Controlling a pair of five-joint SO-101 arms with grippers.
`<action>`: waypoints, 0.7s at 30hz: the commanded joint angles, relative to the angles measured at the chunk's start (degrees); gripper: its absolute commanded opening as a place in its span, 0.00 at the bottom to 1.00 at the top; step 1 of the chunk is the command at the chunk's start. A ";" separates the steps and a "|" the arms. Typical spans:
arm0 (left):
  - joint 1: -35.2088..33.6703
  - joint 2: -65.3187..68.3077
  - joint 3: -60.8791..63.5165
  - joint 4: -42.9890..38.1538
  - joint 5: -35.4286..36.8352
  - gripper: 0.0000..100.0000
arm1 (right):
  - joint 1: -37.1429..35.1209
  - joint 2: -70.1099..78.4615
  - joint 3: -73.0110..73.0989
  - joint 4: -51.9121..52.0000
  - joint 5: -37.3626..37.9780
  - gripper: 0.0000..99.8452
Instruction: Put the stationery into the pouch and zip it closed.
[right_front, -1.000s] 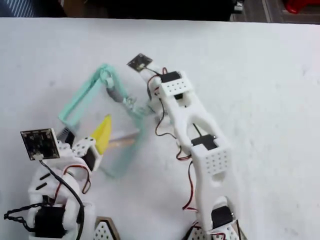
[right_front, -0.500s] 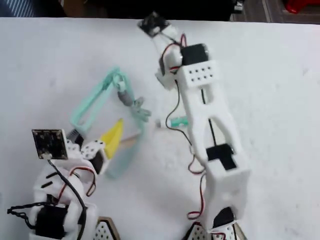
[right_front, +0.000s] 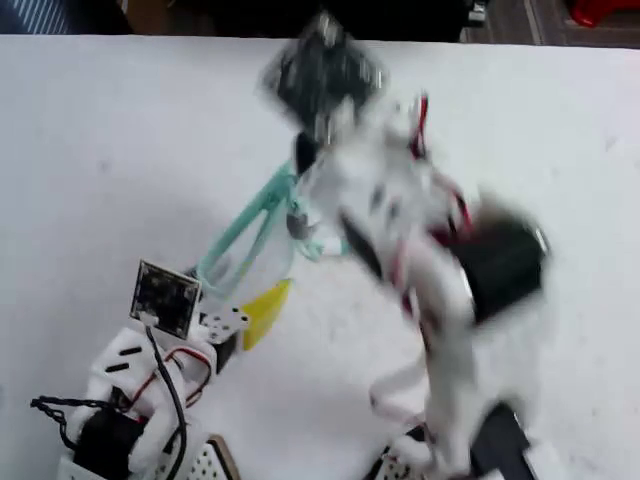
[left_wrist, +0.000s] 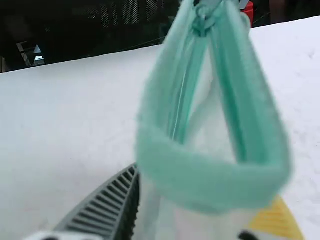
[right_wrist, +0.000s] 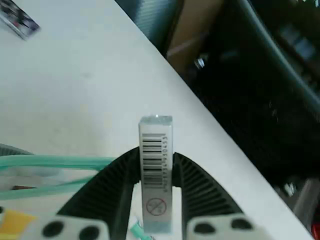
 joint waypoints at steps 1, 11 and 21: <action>0.75 -0.04 -1.14 0.79 -0.88 0.30 | -10.24 -6.64 -1.93 -0.57 0.18 0.02; 0.84 -0.04 -1.23 0.88 -0.88 0.30 | -16.40 -10.15 -0.35 -4.44 -2.02 0.02; 0.84 -0.04 -1.23 0.88 -0.88 0.30 | -16.40 -9.63 18.81 -16.04 -11.60 0.02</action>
